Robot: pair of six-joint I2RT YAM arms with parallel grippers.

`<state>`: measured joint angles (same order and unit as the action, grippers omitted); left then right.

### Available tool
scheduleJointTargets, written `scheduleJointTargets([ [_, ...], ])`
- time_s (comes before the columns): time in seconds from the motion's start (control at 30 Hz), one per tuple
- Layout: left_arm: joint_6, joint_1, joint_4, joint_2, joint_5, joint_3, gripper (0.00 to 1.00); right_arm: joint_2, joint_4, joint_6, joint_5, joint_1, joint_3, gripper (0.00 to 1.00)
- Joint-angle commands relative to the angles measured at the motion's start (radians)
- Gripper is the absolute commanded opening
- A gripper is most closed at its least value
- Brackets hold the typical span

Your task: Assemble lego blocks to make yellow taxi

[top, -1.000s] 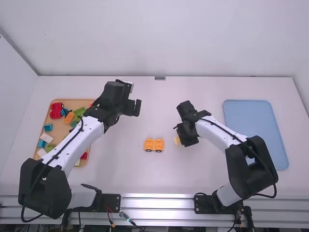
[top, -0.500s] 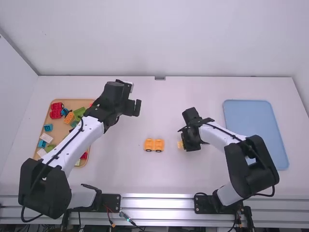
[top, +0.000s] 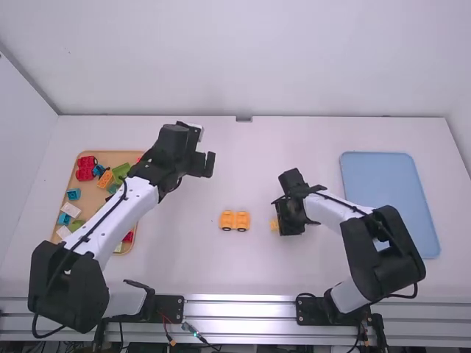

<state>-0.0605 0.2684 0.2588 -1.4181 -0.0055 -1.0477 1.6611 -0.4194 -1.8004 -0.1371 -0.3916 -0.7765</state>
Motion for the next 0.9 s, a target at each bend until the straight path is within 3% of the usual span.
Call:
scheduleJointTargets([
  [0.0, -0.003, 0.006, 0.003, -0.005, -0.011, 0.009, 0.99, -0.002, -0.006, -0.006, 0.000, 0.006, 0.015, 0.85],
  [0.03, -0.003, 0.006, 0.003, -0.005, -0.011, 0.009, 0.99, -0.002, -0.002, 0.008, 0.003, 0.006, 0.014, 0.97],
  [0.07, -0.003, 0.006, 0.002, -0.005, -0.011, 0.009, 0.99, -0.002, -0.004, 0.022, 0.005, 0.006, 0.010, 0.99],
  [0.2, -0.003, 0.006, -0.002, -0.005, -0.011, 0.009, 0.99, -0.008, -0.045, 0.178, -0.026, 0.039, -0.048, 0.99],
  [0.37, -0.003, 0.006, -0.005, -0.005, -0.011, 0.009, 0.99, -0.040, -0.273, 0.350, -0.067, 0.095, -0.201, 0.99],
  [0.47, -0.003, 0.006, -0.005, -0.005, -0.011, 0.009, 0.99, -0.047, -0.335, 0.645, -0.158, 0.127, -0.312, 0.99],
  [0.6, 0.006, 0.006, -0.005, -0.005, -0.011, 0.009, 0.99, -0.047, -0.357, 1.447, -0.413, 0.150, -0.452, 0.99],
  [0.67, 0.005, 0.006, -0.005, -0.005, -0.015, 0.009, 0.99, -0.047, -0.371, 1.804, -0.399, 0.158, -0.502, 0.99],
  [0.87, 0.085, 0.006, 0.003, -0.005, -0.014, 0.009, 0.99, -0.047, -0.288, 2.170, -0.165, 0.157, -0.519, 0.99],
])
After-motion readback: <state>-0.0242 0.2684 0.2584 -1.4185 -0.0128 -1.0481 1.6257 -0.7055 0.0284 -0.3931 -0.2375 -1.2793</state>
